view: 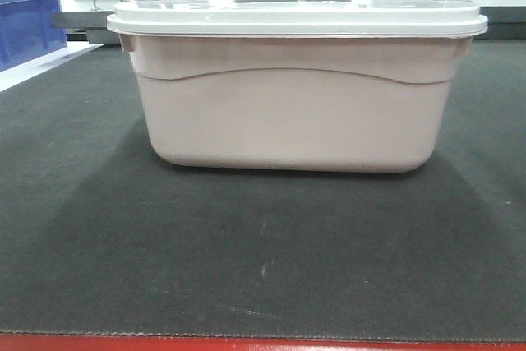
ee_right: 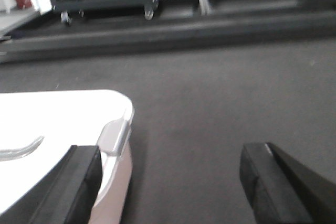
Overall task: Grab white bin and place on right shelf
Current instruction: 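Close both grippers on the grey lid handles of the pink bin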
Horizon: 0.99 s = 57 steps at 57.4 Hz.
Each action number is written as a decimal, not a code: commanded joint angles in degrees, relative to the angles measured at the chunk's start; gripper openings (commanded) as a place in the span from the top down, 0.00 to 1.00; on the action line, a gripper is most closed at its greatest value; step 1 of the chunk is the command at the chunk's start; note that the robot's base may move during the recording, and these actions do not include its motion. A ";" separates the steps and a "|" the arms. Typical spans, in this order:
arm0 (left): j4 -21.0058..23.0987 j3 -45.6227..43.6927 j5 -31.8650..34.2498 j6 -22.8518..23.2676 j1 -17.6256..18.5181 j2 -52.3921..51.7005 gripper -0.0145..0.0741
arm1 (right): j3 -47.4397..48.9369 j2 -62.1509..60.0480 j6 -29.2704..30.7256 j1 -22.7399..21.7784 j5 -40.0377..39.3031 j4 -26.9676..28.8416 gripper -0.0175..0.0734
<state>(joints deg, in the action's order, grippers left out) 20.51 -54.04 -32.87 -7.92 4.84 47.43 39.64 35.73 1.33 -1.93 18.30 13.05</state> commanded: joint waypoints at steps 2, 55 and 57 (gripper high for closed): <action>3.93 -7.76 -1.64 0.04 0.17 3.76 0.23 | 7.79 4.00 0.18 0.03 2.12 5.32 0.10; 75.16 -18.39 -44.16 -47.48 -20.01 51.48 0.23 | 25.08 49.30 49.63 -26.49 51.15 73.22 0.12; 76.27 -18.39 -44.17 -47.48 -19.29 52.86 0.23 | 25.08 51.05 51.25 -25.92 52.76 75.87 0.12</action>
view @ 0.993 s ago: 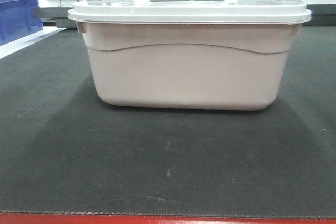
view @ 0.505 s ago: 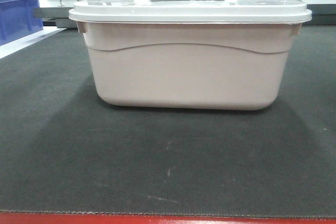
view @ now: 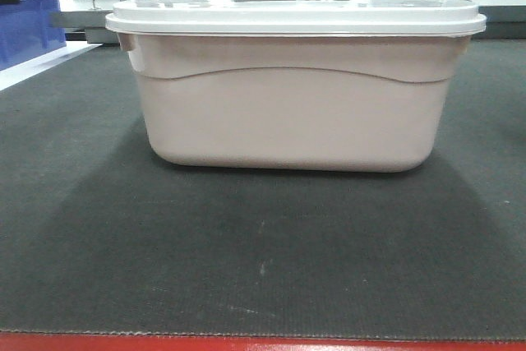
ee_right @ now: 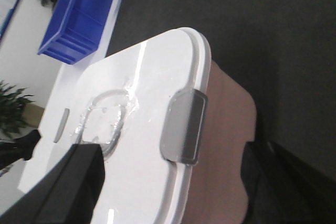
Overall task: Grab white bin and place on right shelf
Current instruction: 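Close both grippers on the grey lid handles of the pink bin, then lift the pink bin off the table with both grippers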
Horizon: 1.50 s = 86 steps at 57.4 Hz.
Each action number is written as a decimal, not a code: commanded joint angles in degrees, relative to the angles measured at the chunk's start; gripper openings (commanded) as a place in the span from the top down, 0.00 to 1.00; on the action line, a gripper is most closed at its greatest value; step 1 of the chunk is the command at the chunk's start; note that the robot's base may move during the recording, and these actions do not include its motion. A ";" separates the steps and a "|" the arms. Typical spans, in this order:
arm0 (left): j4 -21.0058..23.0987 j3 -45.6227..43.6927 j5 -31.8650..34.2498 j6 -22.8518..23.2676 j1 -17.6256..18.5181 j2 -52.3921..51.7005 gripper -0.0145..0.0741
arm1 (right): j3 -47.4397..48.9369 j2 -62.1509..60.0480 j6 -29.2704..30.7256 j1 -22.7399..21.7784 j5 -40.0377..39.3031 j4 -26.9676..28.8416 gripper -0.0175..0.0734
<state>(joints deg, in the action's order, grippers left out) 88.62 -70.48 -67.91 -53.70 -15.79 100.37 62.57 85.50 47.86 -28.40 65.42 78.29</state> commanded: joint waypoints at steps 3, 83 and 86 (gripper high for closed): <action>9.16 -1.94 -9.14 -2.08 2.29 1.38 0.23 | 2.15 3.25 6.34 1.13 7.33 13.09 0.12; 17.58 -1.94 -0.90 -3.49 17.35 7.16 0.75 | 2.15 15.61 13.12 13.62 6.75 20.82 0.70; 17.58 -1.94 -1.11 -3.49 17.35 7.16 0.85 | 2.15 15.61 13.12 13.62 7.39 20.82 0.72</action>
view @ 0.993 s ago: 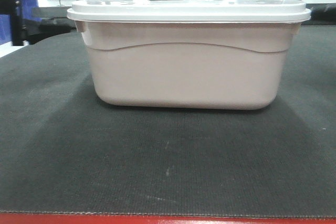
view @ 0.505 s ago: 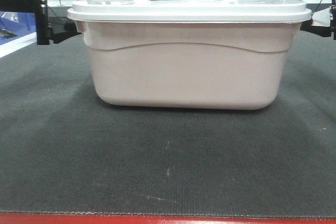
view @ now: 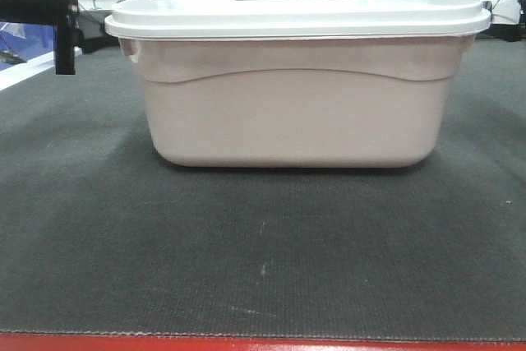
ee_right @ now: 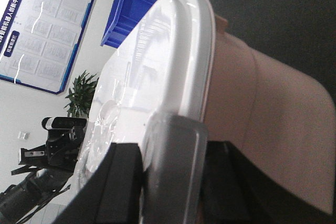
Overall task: Grab white bin and place on right shelf
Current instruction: 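Lift the pink bin off the table with both grippers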
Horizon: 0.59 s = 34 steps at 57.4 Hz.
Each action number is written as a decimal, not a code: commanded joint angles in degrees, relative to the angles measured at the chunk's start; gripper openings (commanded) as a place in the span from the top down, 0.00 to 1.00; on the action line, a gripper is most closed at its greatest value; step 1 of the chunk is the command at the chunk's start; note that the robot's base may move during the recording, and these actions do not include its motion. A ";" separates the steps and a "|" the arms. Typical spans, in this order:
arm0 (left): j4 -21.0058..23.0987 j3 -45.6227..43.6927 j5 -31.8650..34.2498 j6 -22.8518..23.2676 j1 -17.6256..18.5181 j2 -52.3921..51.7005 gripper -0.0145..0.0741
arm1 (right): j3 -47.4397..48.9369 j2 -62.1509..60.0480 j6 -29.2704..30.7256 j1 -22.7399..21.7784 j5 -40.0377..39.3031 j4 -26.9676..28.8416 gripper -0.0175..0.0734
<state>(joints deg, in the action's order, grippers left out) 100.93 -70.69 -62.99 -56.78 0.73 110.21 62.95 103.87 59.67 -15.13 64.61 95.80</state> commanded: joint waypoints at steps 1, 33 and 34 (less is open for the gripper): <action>5.28 -1.74 -6.18 -0.41 0.82 -2.68 0.88 | 1.78 -2.76 1.31 0.35 8.46 3.38 0.73; 9.15 -6.71 -14.07 -0.18 0.82 -6.64 0.97 | 1.78 -11.11 1.11 0.35 11.70 7.86 0.73; 9.15 -6.87 -14.07 -0.18 0.82 -7.02 0.97 | 1.78 -11.69 0.95 0.35 11.70 7.86 0.73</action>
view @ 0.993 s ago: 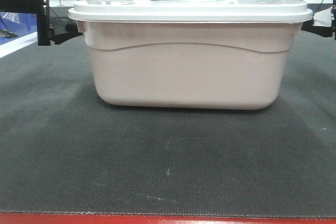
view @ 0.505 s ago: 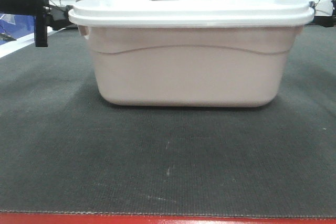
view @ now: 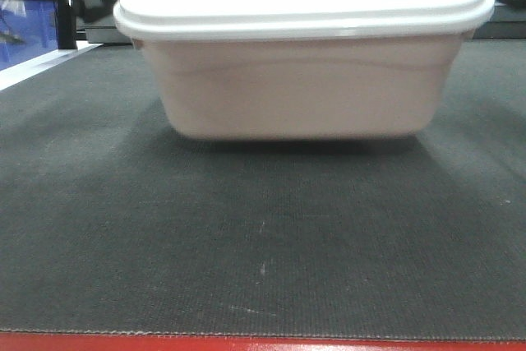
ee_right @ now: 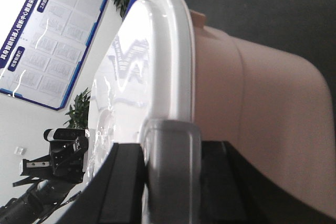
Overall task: Grab white bin and place on right shelf
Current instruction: 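Lift the pink bin off the table with both grippers, then hold the bin with both grippers while driving away from the table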
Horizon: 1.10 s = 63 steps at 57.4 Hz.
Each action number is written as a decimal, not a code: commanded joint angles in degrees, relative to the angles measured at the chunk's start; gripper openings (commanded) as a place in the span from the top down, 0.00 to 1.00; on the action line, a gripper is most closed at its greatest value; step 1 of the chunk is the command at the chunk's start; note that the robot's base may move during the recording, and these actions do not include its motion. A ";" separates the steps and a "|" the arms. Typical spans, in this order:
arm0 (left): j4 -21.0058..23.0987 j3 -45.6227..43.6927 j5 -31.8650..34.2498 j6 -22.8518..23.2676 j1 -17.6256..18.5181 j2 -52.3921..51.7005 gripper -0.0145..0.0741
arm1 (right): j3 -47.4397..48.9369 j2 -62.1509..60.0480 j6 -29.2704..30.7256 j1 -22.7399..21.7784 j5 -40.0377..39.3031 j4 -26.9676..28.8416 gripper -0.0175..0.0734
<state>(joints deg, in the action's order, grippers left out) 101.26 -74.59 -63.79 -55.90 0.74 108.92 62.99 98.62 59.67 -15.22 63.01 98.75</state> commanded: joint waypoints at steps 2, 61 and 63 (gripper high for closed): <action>8.82 -3.34 -13.26 -1.06 0.82 -6.78 0.97 | 1.74 -7.87 0.60 0.44 13.30 4.96 0.73; 8.09 -3.48 -13.16 -1.06 0.82 -32.14 0.97 | 1.74 -37.84 -2.39 0.44 12.39 9.23 0.73; 7.61 -3.48 -13.05 -1.06 0.82 -32.14 0.97 | 1.74 -37.96 -2.39 0.44 12.35 9.23 0.73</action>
<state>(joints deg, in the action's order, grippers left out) 102.03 -76.10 -61.57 -55.90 -0.50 79.48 62.99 62.93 56.58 -16.33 58.55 102.81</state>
